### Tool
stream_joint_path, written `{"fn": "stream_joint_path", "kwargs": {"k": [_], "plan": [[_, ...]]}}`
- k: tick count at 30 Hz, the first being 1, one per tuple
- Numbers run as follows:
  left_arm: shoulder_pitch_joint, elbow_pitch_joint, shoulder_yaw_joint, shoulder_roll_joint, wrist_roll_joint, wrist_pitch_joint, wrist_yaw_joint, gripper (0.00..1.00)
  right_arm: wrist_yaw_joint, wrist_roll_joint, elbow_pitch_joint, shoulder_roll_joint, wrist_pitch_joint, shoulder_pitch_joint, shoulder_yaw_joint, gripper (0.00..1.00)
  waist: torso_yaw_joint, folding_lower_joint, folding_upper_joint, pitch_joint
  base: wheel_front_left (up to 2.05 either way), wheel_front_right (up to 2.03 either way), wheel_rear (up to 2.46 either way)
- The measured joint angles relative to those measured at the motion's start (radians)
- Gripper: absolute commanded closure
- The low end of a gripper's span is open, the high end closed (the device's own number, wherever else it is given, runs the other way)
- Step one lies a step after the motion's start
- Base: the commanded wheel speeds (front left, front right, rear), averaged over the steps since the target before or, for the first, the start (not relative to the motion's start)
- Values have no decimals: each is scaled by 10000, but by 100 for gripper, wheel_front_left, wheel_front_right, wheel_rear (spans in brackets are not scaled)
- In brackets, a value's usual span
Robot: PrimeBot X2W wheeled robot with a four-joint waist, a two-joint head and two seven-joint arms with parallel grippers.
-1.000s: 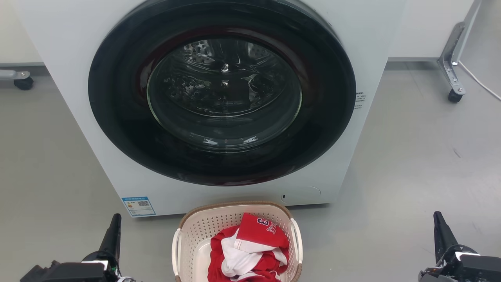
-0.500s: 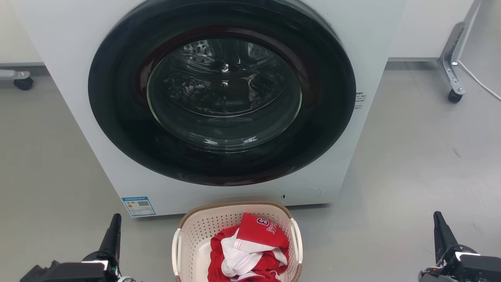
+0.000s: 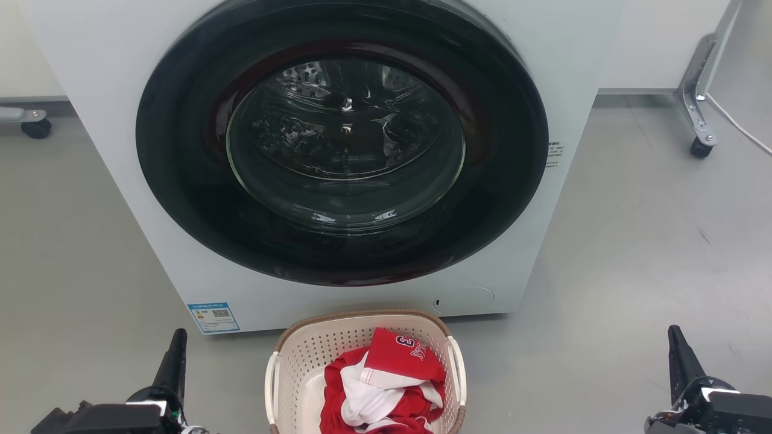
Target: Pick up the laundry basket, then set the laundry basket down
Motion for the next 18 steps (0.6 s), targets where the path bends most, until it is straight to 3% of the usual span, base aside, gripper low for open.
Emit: {"fn": "stream_joint_path", "kwargs": {"k": [18], "plan": [[0, -2, 0, 0, 0, 0, 0, 100, 0, 2, -2, 0, 0, 0, 0, 100, 0, 0, 0, 1, 0, 0, 0]]}}
